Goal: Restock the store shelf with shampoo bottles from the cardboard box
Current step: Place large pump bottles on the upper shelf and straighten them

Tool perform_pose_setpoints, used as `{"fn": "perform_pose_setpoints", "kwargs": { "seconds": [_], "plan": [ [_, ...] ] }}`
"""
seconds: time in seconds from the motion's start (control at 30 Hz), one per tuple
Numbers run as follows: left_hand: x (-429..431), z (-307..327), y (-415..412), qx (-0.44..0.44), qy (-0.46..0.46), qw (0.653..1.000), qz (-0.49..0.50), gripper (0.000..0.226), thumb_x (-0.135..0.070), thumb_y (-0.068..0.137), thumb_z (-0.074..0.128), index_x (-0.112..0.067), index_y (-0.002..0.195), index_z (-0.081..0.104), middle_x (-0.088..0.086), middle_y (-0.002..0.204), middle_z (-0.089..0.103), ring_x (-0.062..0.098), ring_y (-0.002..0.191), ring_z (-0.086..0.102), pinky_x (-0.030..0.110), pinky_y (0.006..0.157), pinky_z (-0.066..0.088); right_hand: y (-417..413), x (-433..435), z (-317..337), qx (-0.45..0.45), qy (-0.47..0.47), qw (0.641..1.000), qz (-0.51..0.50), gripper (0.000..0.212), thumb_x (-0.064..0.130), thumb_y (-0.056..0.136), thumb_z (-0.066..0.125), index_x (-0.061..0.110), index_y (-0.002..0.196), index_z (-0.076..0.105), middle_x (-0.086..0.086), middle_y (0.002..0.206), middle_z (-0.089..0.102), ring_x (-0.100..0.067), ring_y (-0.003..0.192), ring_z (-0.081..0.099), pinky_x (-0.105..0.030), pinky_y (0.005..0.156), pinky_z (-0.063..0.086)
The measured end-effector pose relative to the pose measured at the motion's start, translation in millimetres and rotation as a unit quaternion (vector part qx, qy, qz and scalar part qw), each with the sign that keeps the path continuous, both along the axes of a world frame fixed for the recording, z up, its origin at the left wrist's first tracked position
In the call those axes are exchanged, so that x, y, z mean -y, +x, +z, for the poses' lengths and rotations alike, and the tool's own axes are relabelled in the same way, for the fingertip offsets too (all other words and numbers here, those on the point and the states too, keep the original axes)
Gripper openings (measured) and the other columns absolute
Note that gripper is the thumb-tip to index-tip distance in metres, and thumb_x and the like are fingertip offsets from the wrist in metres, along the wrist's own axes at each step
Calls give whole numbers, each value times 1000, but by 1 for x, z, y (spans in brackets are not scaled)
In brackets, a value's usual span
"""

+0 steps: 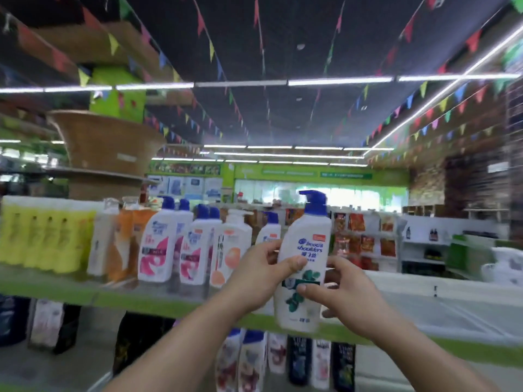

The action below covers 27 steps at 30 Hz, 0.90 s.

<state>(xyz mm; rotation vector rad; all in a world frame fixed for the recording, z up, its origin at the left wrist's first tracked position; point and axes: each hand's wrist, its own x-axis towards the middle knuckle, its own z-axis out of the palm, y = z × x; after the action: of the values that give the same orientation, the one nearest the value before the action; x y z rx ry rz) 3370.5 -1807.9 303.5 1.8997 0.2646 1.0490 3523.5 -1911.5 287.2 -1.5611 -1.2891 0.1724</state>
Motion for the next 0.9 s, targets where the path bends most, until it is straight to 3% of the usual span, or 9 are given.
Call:
{"fn": "perform_pose_setpoints", "kwargs": {
  "seconds": [0.13,0.23,0.33,0.47,0.57,0.8,0.9],
  "plan": [
    [-70,6,12,4,9,998,60,29,-34,87,73,-25,114,68,-10,97,76,7,88,73,32,77,60,4,-68,15,5,19,1000,-22,49,36,74,86,31,110,54,9,100,72,-7,82,73,-35,69,63],
    [-112,-7,20,-32,15,991,127,36,-37,84,75,-29,118,66,-11,98,75,2,87,71,29,76,60,10,-115,6,-2,22,999,-39,51,35,76,84,31,116,52,11,102,69,-5,88,69,-21,63,58],
    [-135,-17,25,-90,51,977,185,27,-40,85,71,-38,112,66,-16,93,72,-3,81,67,20,70,53,15,-149,-10,-10,7,999,-48,51,32,79,82,33,119,50,11,101,69,-4,85,69,-16,57,52],
    [-154,-29,32,-150,42,967,202,48,-67,71,58,-42,112,65,-17,109,58,6,95,64,43,91,52,22,-176,-24,-34,-15,998,-58,48,25,80,81,30,118,52,10,99,69,-5,86,69,-18,61,56],
    [-154,-31,32,-166,43,969,179,26,-52,84,63,-43,106,56,-18,107,45,7,96,60,42,96,49,24,-185,-24,-47,-22,997,-64,46,26,82,79,30,119,52,10,99,68,-6,86,67,-15,55,52],
    [-154,-32,28,-178,96,959,200,26,-44,93,56,-46,110,36,-16,111,33,7,103,53,29,77,35,25,-206,-26,-36,-38,994,-92,46,27,86,75,29,126,53,14,103,65,-1,86,64,-12,53,49],
    [-155,-36,28,-172,75,963,193,20,-38,98,51,-40,116,43,-15,113,45,4,92,46,19,63,27,25,-211,-27,-34,-40,994,-97,46,27,86,75,29,126,52,14,105,65,0,85,63,-14,55,51]
  ]
}}
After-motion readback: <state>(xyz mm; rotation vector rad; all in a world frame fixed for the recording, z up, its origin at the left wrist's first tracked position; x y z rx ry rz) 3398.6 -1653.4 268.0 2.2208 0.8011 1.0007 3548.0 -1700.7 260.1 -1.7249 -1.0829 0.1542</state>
